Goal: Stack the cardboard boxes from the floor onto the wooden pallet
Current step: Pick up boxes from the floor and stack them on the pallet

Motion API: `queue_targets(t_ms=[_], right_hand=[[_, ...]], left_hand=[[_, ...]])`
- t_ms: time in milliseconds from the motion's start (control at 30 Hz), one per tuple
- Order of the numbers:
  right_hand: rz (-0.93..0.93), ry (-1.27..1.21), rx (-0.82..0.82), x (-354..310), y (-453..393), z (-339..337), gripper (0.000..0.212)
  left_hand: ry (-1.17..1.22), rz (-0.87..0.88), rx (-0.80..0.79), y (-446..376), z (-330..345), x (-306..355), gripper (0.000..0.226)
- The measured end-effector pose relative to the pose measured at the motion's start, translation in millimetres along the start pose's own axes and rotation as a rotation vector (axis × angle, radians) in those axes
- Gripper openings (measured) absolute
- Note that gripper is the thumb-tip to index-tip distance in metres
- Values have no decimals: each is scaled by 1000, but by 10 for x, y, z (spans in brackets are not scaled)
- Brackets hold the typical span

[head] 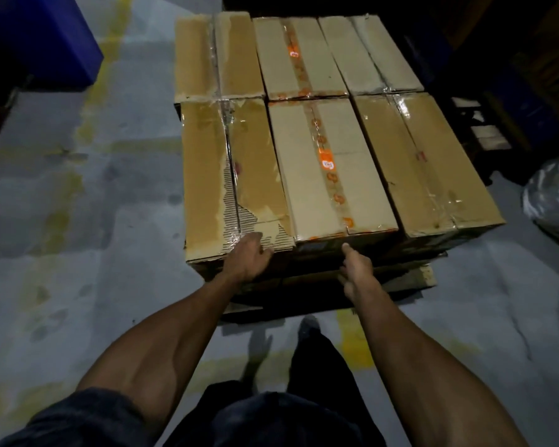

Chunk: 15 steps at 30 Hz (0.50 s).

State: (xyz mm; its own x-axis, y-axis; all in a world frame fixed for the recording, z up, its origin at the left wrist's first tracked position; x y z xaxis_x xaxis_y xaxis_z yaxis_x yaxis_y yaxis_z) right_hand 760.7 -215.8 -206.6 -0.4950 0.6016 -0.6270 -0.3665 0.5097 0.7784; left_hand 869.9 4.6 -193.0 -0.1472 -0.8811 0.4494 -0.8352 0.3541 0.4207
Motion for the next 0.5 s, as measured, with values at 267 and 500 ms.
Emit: queue_targets(t_ms=[267, 500], right_hand=[[186, -155, 7, -436, -914, -214, 70], [334, -281, -9, -564, -1486, -203, 82]], left_hand=[[-326, 85, 48, -619, 545, 672, 71], [-669, 7, 45, -936, 906, 854, 86]])
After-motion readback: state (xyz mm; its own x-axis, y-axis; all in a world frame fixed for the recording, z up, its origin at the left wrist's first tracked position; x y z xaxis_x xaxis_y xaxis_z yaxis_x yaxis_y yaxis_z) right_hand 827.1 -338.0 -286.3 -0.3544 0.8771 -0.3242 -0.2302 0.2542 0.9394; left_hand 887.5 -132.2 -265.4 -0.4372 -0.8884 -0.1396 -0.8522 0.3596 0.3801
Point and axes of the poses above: each hand's wrist, its own y-axis away from the middle knuckle, its own z-axis out of the palm, x = y × z, the point moved 6 cm from there along -y, towards the middle knuckle, and after that the axes turned 8 degrees about -y, right-handed, at the moved point
